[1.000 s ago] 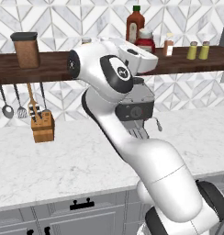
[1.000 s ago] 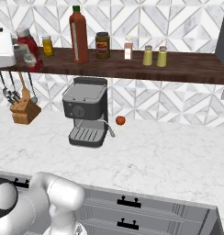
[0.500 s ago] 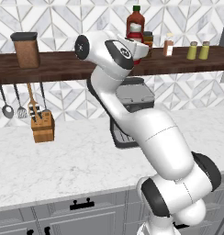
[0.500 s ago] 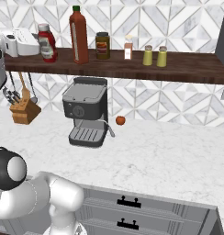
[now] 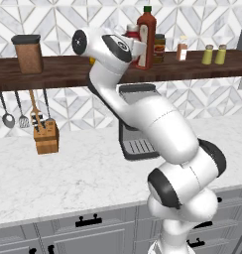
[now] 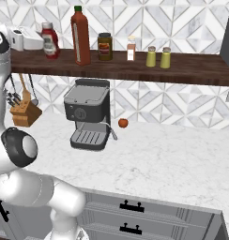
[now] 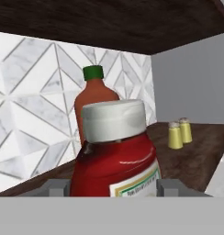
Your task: Put the shaker and condiment bottle from the counter next to their counterparts in the cabinet.
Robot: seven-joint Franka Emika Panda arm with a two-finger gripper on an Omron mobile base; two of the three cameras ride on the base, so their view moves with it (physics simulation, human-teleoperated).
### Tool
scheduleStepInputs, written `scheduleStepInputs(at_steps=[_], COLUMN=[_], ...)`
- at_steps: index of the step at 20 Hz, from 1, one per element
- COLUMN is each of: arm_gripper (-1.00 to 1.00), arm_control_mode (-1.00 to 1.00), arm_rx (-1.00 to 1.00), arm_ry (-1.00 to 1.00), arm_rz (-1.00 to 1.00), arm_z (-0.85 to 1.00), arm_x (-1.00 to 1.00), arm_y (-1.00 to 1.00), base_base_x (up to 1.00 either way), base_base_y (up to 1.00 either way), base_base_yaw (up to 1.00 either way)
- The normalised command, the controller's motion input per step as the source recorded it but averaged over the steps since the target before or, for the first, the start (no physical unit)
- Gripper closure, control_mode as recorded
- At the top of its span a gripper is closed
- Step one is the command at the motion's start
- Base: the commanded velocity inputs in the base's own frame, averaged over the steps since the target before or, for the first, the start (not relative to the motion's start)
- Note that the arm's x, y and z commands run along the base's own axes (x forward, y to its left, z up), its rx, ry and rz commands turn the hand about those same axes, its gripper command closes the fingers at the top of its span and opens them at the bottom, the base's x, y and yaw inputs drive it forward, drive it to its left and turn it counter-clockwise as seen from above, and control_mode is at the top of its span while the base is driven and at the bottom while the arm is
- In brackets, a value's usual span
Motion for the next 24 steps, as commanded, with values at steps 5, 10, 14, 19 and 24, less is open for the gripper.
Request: scheduleStepInputs(at_steps=[5, 10, 14, 19, 24], arm_gripper=[1.00, 1.00, 1.00, 1.00, 1.00], arm_control_mode=[-1.00, -1.00, -1.00, -1.00, -1.00], arm_rx=[0.00, 0.00, 0.00, 0.00, 0.00], arm_ry=[0.07, 0.00, 0.00, 0.00, 0.00], arm_rz=[0.00, 0.00, 0.00, 0.00, 0.00], arm_z=[-0.02, -0.07, -0.28, -0.26, -0.23], arm_x=[0.62, 0.07, 0.26, 0.41, 0.22], arm_y=[0.00, 0.07, 0.01, 0.00, 0.00], base_base_x=[0.00, 0.00, 0.00, 0.00, 0.00], base_base_y=[0.00, 0.00, 0.00, 0.00, 0.00], base_base_yaw=[0.00, 0.00, 0.00, 0.00, 0.00])
